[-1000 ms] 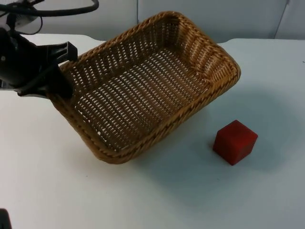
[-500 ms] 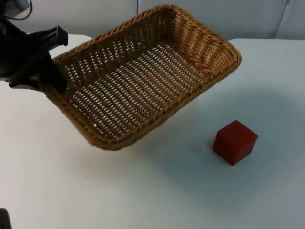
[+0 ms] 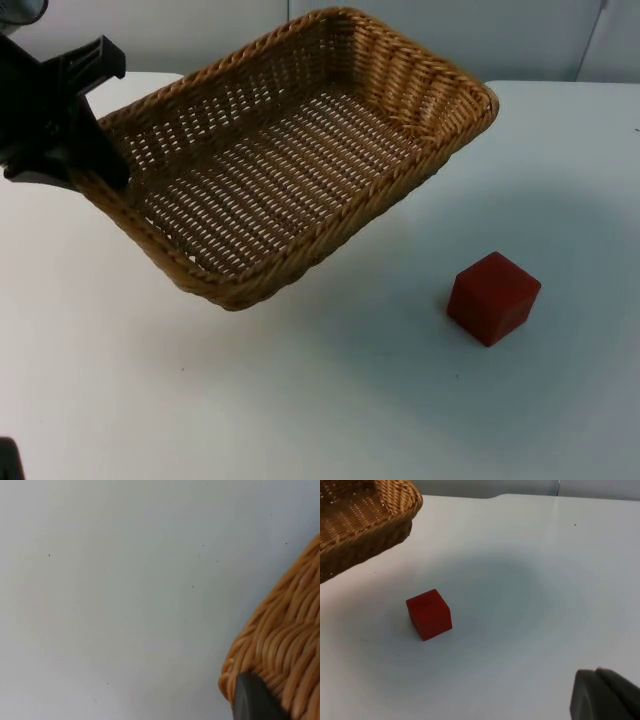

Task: Pick up the basket with the left hand and place the cube into the basket with the right hand.

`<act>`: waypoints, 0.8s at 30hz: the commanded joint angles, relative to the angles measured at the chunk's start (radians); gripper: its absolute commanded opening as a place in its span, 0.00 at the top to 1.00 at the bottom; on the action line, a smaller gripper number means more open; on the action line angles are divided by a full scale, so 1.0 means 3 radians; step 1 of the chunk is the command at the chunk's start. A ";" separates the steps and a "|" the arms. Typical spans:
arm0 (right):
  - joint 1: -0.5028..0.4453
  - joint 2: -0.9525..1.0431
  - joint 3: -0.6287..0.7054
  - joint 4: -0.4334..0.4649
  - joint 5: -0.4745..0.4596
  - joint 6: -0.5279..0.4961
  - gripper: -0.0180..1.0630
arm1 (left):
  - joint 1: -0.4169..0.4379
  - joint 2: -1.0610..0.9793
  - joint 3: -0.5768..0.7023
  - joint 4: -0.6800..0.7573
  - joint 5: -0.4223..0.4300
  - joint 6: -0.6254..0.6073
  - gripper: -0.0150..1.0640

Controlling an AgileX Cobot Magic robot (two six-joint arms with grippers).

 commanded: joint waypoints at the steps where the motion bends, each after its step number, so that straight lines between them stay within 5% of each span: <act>1: -0.0024 -0.0010 0.0016 0.0009 -0.0029 -0.0007 0.99 | 0.0021 -0.0056 -0.0040 -0.0083 0.0068 -0.0059 0.99; 24: -0.0024 -0.0010 0.0016 0.0009 -0.0029 -0.0007 0.99 | 0.0021 -0.0056 -0.0040 -0.0091 0.0080 -0.0060 0.99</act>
